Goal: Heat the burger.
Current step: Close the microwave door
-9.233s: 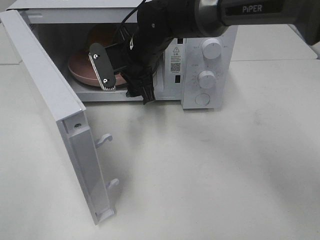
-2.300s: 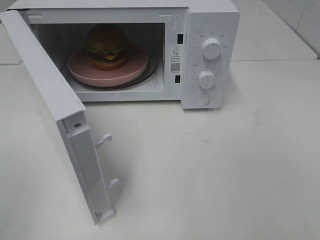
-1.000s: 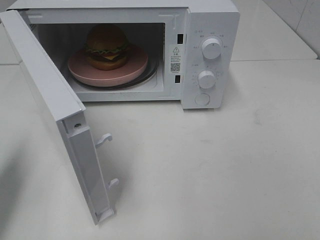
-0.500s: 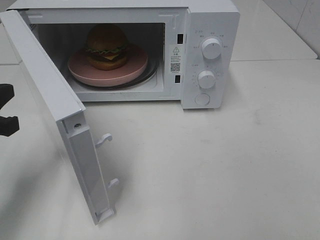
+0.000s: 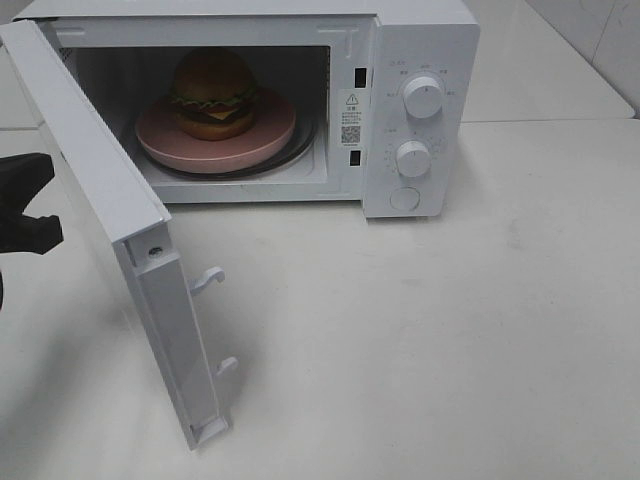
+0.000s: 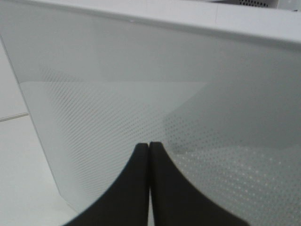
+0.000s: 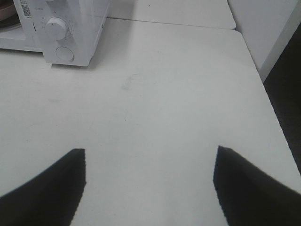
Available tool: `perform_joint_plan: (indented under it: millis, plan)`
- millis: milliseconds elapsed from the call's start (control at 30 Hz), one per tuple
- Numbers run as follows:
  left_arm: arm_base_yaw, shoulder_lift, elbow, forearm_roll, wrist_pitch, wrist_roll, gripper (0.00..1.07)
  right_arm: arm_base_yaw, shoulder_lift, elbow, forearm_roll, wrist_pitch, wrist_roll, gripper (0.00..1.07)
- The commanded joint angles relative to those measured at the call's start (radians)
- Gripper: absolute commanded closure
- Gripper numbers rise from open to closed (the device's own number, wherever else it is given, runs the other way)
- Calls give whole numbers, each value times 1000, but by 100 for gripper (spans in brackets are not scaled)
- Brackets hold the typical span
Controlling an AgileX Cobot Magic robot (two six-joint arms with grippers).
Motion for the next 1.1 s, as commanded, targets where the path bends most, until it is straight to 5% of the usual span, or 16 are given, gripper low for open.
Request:
perform_joint_plan:
  millis: [33, 433, 733, 1100]
  plan:
    - [-39, 5, -31, -28, -3, 4, 107, -10, -31, 2, -4, 2, 0, 35]
    - [-196, 88, -80, -218, -15, 91, 107, -10, -31, 2, -4, 2, 0, 35]
    - [-362, 197, -225, -440, -4, 229, 107, -10, -31, 2, -4, 2, 0, 35]
    - [-415, 298, -376, -516, 59, 273, 107, -10, -31, 2, -4, 2, 0, 35]
